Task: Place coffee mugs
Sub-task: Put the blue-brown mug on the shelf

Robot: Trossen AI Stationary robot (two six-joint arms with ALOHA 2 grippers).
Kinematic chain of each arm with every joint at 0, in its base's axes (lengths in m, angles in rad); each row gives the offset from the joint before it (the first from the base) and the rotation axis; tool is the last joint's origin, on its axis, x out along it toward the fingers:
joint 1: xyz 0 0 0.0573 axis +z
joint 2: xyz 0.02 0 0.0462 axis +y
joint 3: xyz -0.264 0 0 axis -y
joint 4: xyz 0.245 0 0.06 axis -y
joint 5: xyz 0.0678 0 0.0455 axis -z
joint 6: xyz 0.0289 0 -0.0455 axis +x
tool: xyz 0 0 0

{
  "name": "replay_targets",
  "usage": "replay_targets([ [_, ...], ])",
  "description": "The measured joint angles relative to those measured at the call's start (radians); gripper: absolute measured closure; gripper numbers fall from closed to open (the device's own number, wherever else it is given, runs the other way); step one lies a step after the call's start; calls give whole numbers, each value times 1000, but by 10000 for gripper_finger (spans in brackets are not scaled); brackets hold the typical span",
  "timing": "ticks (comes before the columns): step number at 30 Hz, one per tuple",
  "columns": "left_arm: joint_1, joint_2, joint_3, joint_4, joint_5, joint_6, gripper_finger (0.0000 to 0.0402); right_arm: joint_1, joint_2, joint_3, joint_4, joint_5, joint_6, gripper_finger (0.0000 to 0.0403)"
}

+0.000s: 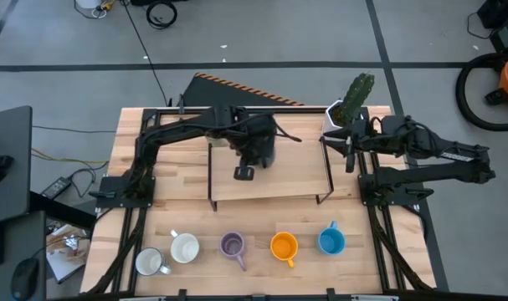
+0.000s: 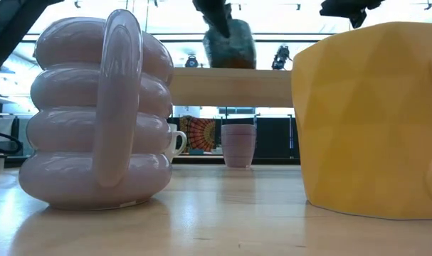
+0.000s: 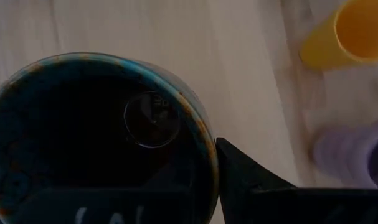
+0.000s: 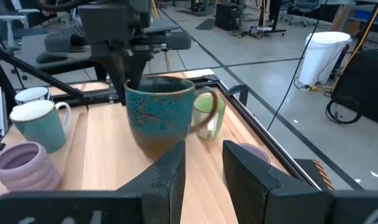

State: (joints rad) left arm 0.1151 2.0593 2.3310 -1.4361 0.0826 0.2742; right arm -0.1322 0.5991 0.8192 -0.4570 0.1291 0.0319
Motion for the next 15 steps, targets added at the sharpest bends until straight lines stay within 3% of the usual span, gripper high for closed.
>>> replay_targets([
  [15,-6,2,0,-29,-29,-28,361,0,42,0,17,-1,-8,290],
])
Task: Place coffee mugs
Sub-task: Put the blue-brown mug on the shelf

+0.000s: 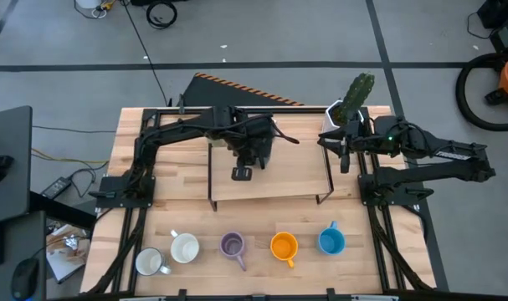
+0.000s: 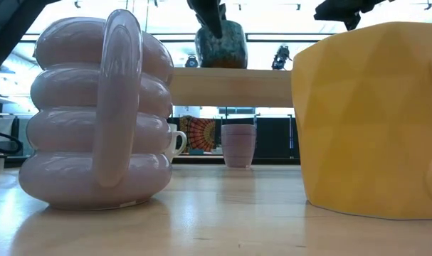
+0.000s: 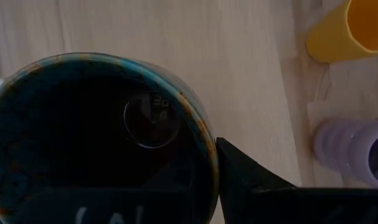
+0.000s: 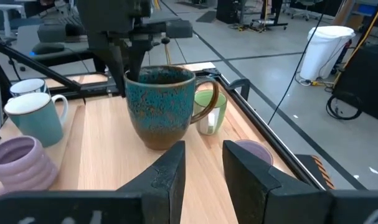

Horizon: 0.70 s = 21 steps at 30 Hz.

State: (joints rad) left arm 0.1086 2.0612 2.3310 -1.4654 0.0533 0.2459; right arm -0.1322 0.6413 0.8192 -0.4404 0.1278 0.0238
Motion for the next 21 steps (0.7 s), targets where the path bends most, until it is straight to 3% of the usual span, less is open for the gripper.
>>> replay_targets([
  [14,-22,1,0,92,-30,28,271,0,2,0,-2,-26,0,290],
  [21,-50,-17,-1,128,-110,53,223,18,34,0,37,-69,-1,290],
])
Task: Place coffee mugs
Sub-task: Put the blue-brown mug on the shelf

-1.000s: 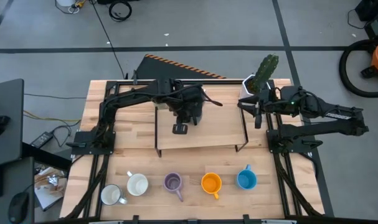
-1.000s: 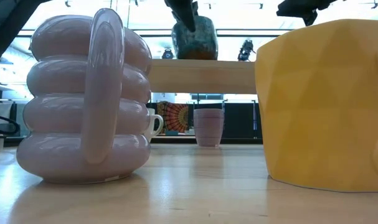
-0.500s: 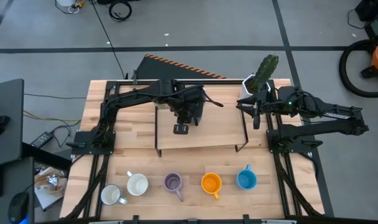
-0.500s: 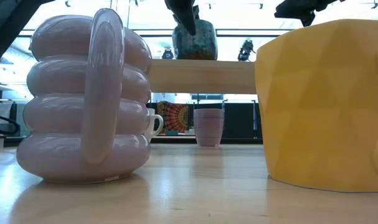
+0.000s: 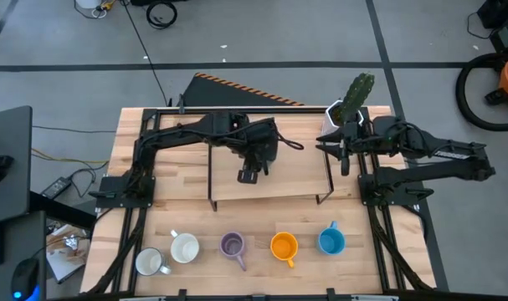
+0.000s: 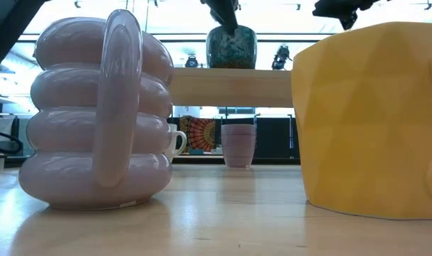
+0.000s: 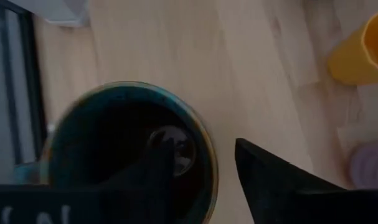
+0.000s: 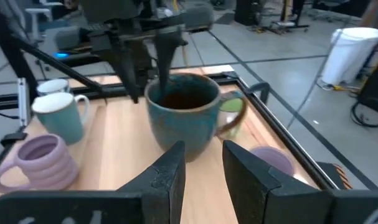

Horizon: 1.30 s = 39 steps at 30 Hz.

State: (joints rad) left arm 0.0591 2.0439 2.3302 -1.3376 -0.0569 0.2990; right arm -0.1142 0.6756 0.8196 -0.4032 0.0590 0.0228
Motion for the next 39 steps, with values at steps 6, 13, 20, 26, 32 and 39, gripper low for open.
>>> replay_targets([
  [6,1,-63,0,15,-2,-15,215,23,81,0,46,48,-42,290],
  [13,5,-132,-18,27,0,-37,215,31,108,0,85,45,-34,290],
  [20,11,-349,-379,214,-3,-73,232,84,136,1,90,44,-23,290],
  [26,26,-622,-816,598,-11,-108,239,108,238,108,42,56,-51,290],
  [32,30,-802,-1063,802,-23,-128,239,106,364,246,-13,79,-83,290],
  [39,44,-902,-1208,881,-23,-150,239,106,470,367,-79,79,-105,290],
])
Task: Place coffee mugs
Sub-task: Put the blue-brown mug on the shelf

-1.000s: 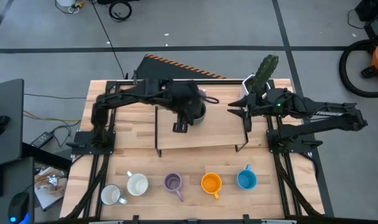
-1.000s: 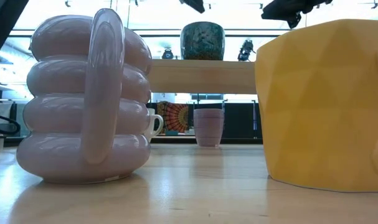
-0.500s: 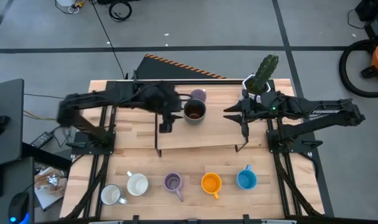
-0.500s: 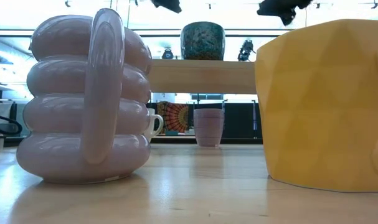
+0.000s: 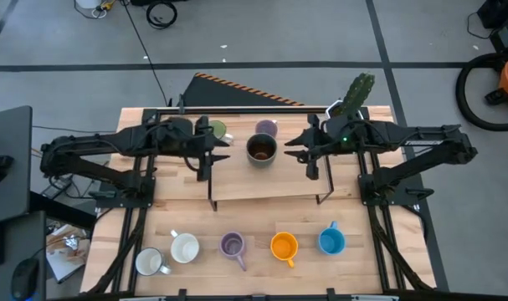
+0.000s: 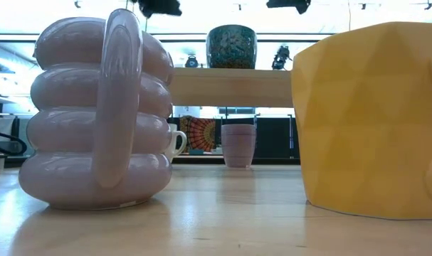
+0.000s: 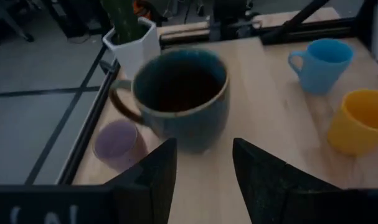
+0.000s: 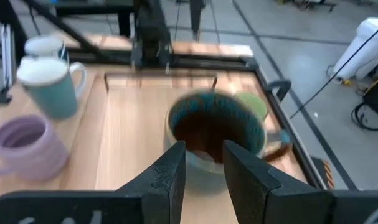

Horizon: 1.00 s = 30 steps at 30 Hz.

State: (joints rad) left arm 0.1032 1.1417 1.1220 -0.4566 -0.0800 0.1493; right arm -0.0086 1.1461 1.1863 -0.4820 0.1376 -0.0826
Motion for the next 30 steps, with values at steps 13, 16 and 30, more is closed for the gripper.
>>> replay_targets([
  [13,51,29,-177,173,64,-83,239,-8,10,20,-51,38,-29,271],
  [16,53,74,-176,188,88,-92,239,-8,13,20,-56,40,-31,257],
  [30,51,215,-174,252,60,-139,238,-5,13,20,-95,43,-25,228],
])
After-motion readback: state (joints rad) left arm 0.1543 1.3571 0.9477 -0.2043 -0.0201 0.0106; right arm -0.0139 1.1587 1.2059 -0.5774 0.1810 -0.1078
